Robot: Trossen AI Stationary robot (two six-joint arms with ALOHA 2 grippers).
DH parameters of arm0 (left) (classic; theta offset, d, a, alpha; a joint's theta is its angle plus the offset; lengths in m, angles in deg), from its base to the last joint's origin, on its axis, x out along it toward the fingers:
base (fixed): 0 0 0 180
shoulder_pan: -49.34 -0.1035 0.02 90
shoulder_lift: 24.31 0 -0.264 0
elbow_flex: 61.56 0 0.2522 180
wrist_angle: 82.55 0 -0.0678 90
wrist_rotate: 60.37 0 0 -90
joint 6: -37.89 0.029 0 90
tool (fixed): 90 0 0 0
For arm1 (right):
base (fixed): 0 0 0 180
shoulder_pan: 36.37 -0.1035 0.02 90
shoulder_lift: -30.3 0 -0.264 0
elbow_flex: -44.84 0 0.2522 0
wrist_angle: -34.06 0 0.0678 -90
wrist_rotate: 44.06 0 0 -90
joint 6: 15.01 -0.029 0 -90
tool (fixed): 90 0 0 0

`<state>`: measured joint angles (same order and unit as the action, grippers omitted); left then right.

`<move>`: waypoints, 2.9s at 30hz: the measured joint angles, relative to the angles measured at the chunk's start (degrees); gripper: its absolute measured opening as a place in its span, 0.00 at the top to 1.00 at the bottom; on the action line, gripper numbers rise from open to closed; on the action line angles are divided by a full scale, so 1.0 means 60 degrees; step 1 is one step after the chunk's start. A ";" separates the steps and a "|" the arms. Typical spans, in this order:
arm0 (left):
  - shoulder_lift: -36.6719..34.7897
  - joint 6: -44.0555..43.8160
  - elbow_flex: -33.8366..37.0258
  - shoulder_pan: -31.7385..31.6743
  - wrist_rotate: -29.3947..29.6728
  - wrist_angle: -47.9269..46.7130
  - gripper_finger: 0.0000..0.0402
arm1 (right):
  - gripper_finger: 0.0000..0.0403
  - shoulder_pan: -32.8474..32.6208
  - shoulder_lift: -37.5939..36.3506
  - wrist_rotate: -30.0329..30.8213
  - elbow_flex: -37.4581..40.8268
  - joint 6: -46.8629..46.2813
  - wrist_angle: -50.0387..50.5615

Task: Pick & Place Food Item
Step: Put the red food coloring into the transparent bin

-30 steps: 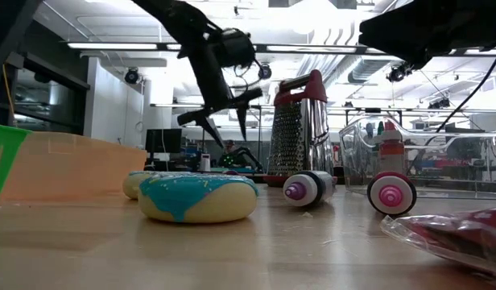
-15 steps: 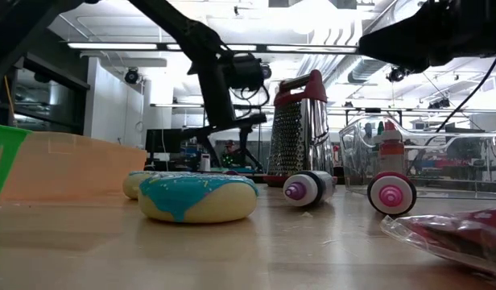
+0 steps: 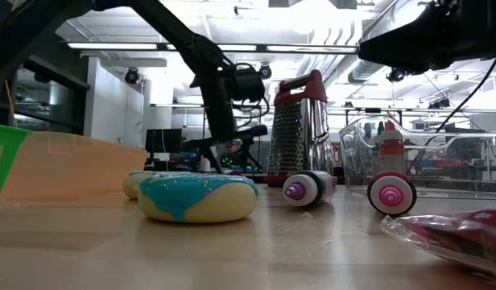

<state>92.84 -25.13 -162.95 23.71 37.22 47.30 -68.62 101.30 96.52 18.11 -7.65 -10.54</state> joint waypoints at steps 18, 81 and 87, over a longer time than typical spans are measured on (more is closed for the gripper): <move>0.0340 0.0351 0.0013 -0.0277 -0.0053 0.0354 0.42 | 0.63 0.0000 0.0000 -0.0004 -0.0004 0.0000 0.0255; -0.1803 0.0969 0.0013 0.1230 0.2796 -0.3206 0.63 | 0.63 0.0004 -0.0004 -0.0004 -0.0004 -0.0004 0.0555; -0.2101 -0.0536 0.0013 0.2425 0.4109 -0.4396 0.63 | 0.63 0.0000 0.0000 -0.0004 -0.0004 -0.0004 0.0685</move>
<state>80.23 -28.35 -162.87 38.27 61.88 20.93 -68.62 101.30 96.50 18.08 -7.67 -6.43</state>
